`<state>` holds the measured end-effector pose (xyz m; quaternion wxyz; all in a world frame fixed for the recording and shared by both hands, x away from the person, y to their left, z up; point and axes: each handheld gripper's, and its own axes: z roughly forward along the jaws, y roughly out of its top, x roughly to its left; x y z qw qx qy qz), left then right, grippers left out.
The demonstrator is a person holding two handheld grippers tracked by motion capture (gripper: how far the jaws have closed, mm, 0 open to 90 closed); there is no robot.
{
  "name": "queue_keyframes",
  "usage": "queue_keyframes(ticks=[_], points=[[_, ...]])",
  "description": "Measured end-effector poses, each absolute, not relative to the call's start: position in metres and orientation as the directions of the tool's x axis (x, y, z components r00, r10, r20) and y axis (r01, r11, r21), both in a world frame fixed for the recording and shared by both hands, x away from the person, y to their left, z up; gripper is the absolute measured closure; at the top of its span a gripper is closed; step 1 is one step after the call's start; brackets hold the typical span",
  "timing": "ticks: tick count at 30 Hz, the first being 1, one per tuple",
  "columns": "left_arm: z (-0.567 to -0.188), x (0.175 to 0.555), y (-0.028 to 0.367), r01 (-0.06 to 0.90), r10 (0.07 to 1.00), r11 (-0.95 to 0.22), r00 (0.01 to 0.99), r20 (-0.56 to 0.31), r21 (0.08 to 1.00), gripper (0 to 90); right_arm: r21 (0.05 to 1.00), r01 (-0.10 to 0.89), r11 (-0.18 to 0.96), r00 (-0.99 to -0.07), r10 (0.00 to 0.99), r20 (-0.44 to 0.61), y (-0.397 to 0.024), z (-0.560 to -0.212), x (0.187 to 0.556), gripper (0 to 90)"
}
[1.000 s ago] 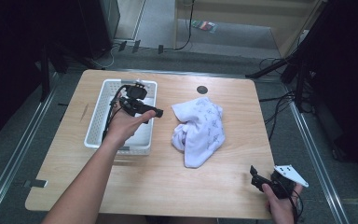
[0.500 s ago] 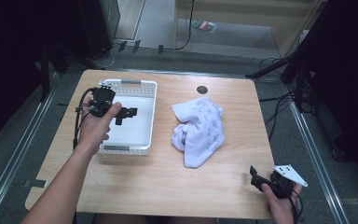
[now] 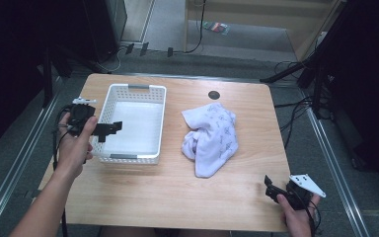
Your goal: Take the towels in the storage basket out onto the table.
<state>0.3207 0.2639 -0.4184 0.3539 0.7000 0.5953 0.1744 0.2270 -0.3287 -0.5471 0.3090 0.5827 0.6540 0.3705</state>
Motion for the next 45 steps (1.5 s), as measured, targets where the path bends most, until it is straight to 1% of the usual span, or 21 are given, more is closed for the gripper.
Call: queue_keyframes(ticks=[6,9,10,23,32,34,43,45], points=[[-0.424,0.296,0.289,0.679,0.962,-0.011,0.209,-0.179,0.734,0.0,0.844,0.534,0.047,-0.127,0.992,0.025,-0.328,-0.547,0.227,8.5],[-0.431,0.281,0.298,0.666,0.969,-0.032,0.204,-0.14,0.745,0.0,0.844,0.534,0.048,-0.127,0.992,0.024,-0.328,-0.547,0.227,8.4],[-0.433,0.277,0.301,0.66,0.97,-0.027,0.199,-0.14,0.751,0.0,0.844,0.535,0.048,-0.126,0.992,0.024,-0.328,-0.547,0.227,8.4],[-0.476,0.226,0.337,0.625,0.965,0.057,0.165,-0.203,0.779,0.0,0.845,0.533,0.049,-0.119,0.993,0.018,-0.328,-0.547,0.227,8.5],[-0.5,0.206,0.355,0.588,0.962,0.122,0.13,-0.242,0.8,0.0,0.845,0.533,0.047,-0.114,0.993,0.016,-0.327,-0.547,0.227,8.5],[-0.506,0.202,0.357,0.581,0.964,0.114,0.131,-0.23,0.806,0.0,0.845,0.532,0.048,-0.113,0.993,0.015,-0.327,-0.547,0.227,8.5],[-0.537,0.185,0.369,0.547,0.963,0.145,0.114,-0.244,0.825,0.0,0.846,0.53,0.05,-0.114,0.993,0.012,-0.328,-0.547,0.227,8.6],[-0.54,0.185,0.371,0.549,0.969,0.131,0.105,-0.224,0.826,0.0,0.847,0.529,0.05,-0.116,0.993,0.014,-0.328,-0.547,0.227,8.6]])
